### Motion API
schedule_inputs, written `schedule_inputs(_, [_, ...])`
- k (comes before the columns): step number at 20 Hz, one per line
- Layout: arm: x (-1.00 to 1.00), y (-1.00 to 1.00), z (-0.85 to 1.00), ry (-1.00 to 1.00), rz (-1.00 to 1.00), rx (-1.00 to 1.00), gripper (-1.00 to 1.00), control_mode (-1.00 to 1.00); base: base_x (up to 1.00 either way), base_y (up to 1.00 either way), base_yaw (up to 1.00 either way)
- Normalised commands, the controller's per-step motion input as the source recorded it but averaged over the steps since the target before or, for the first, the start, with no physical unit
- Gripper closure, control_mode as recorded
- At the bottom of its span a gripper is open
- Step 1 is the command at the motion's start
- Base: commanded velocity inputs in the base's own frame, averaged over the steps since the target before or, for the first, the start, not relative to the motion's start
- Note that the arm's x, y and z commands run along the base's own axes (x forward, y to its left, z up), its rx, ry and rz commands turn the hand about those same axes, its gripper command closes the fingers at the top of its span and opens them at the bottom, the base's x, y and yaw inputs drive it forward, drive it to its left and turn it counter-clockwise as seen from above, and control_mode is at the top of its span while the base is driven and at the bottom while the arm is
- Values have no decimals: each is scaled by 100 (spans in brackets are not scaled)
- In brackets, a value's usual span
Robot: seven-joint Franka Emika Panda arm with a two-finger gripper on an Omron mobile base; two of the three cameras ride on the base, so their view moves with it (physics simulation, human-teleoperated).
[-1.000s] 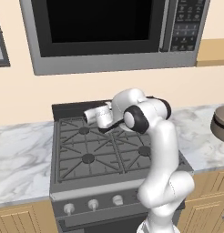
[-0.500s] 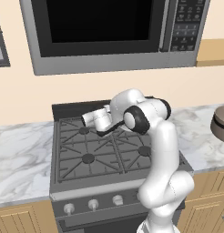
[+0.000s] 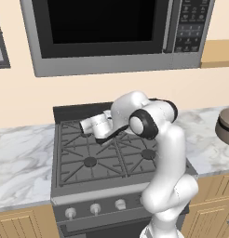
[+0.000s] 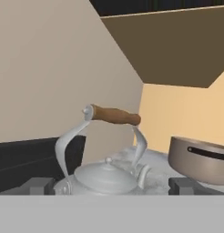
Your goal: Pick the kettle from the cabinet and place it on a stove burner. Then pick the pot from the counter and place it on another stove burner. Finally, turn both burners on.
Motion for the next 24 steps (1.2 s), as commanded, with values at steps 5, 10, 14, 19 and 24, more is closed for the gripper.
schedule_inputs(5, [-63,8,8,-16,-2,0,-100,-100,0,0,0])
schedule_inputs(10, [-59,6,17,-19,-2,0,-100,-100,0,0,0])
schedule_inputs(14, [-60,1,16,-17,-2,0,-100,-100,0,0,0])
schedule_inputs(19, [-63,0,14,-15,0,0,-100,-100,0,0,0])
schedule_inputs(24, [-68,0,14,-3,-3,5,-100,-100,0,0,0])
